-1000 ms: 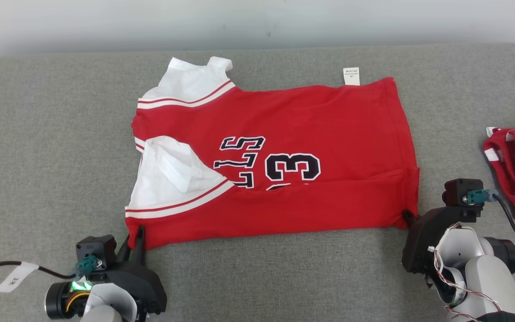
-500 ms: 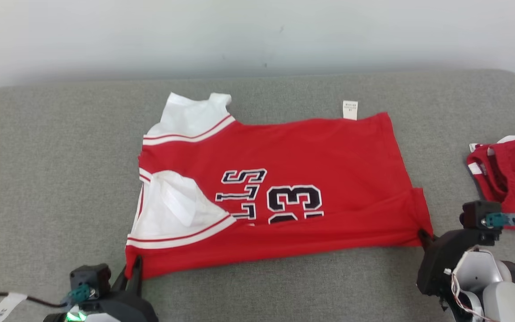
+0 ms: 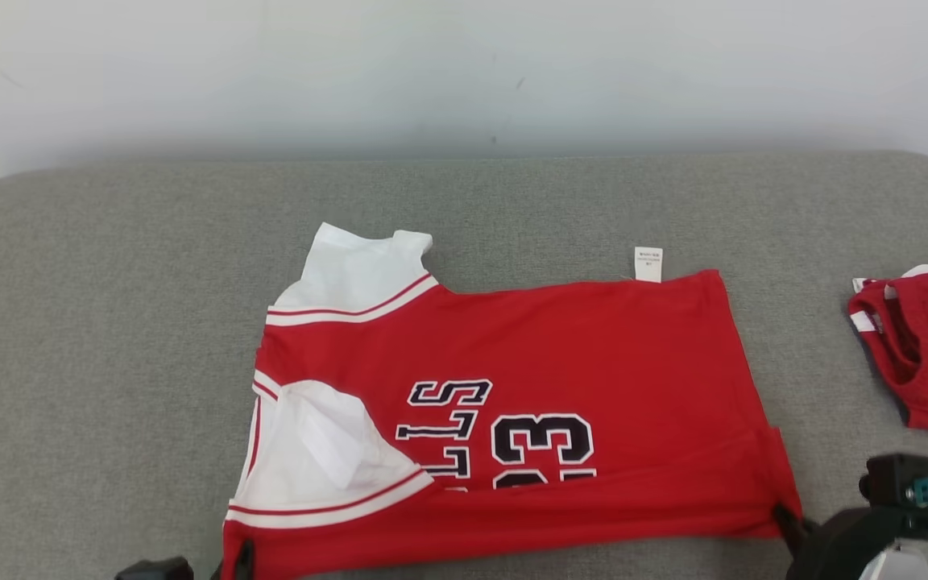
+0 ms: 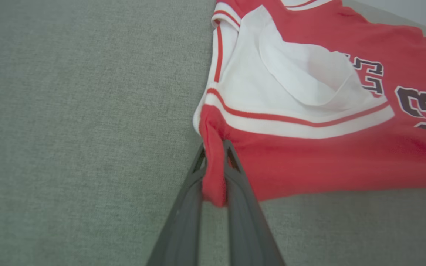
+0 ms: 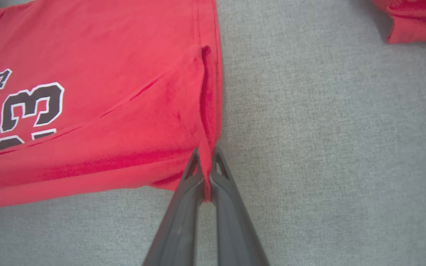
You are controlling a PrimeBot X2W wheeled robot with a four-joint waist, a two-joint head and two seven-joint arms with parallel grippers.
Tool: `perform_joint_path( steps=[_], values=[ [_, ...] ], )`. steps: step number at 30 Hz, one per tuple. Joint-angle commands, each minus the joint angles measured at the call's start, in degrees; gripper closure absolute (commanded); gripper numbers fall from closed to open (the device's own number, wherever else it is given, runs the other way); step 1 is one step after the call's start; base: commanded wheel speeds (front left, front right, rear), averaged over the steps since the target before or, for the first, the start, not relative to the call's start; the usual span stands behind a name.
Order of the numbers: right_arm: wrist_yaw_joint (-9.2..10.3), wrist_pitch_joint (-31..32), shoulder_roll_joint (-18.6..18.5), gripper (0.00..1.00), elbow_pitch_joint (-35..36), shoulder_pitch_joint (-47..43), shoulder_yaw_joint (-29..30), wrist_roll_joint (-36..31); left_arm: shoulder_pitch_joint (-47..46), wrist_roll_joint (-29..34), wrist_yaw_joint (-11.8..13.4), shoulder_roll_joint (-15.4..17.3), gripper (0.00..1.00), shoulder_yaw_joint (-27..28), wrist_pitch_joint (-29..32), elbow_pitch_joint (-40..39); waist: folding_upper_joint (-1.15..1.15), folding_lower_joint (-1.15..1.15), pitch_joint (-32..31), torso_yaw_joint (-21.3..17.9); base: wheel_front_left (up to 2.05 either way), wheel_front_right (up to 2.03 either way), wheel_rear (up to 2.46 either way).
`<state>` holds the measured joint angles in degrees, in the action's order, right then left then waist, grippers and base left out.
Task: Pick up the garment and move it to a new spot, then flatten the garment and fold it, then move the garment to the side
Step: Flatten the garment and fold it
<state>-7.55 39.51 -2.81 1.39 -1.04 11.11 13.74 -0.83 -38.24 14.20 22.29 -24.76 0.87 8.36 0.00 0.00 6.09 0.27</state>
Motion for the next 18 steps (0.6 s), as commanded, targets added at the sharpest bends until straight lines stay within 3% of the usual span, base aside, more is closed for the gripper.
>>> perform_joint_path(
  steps=[1, 12, 13, 14, 15, 18],
  values=[
    [0.12, 0.1, -0.13, 1.0, 0.98, -2.52, 0.09, 1.44, 2.01, -0.1, 0.91, 0.58, 1.0, 0.06, 0.15, -1.46, 0.0, 0.0, 0.15, 0.35, 0.0, 0.0, 0.0],
    [0.12, 0.02, -0.12, 1.0, 1.55, -8.35, -2.48, 4.28, 4.29, 0.13, 1.84, 0.28, 1.0, -0.59, -0.58, -0.98, 0.0, 0.0, 0.59, 0.53, 0.0, 0.0, 0.0],
    [0.12, -0.2, -0.12, 0.91, 1.26, -8.32, -2.61, 4.09, 4.22, -0.05, 1.64, 0.17, 1.0, -0.55, -0.79, -0.6, 0.0, 0.0, 0.64, 0.53, 0.0, 0.0, 0.0],
    [0.12, -0.06, -0.12, 0.14, 0.78, -8.32, -2.73, 3.91, 4.11, -0.03, 1.46, 0.17, 0.63, -0.62, -0.96, -0.17, 0.0, 0.0, 0.65, 0.51, 0.0, 0.0, 0.0],
    [0.12, -0.29, -0.12, 0.0, 0.4, -8.18, -2.75, 3.74, 3.96, 0.22, 1.3, 0.19, 0.0, -0.67, -1.45, 0.28, 0.0, 0.0, 0.64, 0.48, 0.0, 0.0, 0.0],
    [0.12, -1.33, -0.11, 0.0, -0.59, -7.44, -2.44, 3.25, 3.71, 0.13, 1.35, -0.3, 0.0, -0.42, -2.49, 1.86, 0.0, 0.0, 0.51, 0.48, 0.0, 0.0, 0.0]
  ],
)
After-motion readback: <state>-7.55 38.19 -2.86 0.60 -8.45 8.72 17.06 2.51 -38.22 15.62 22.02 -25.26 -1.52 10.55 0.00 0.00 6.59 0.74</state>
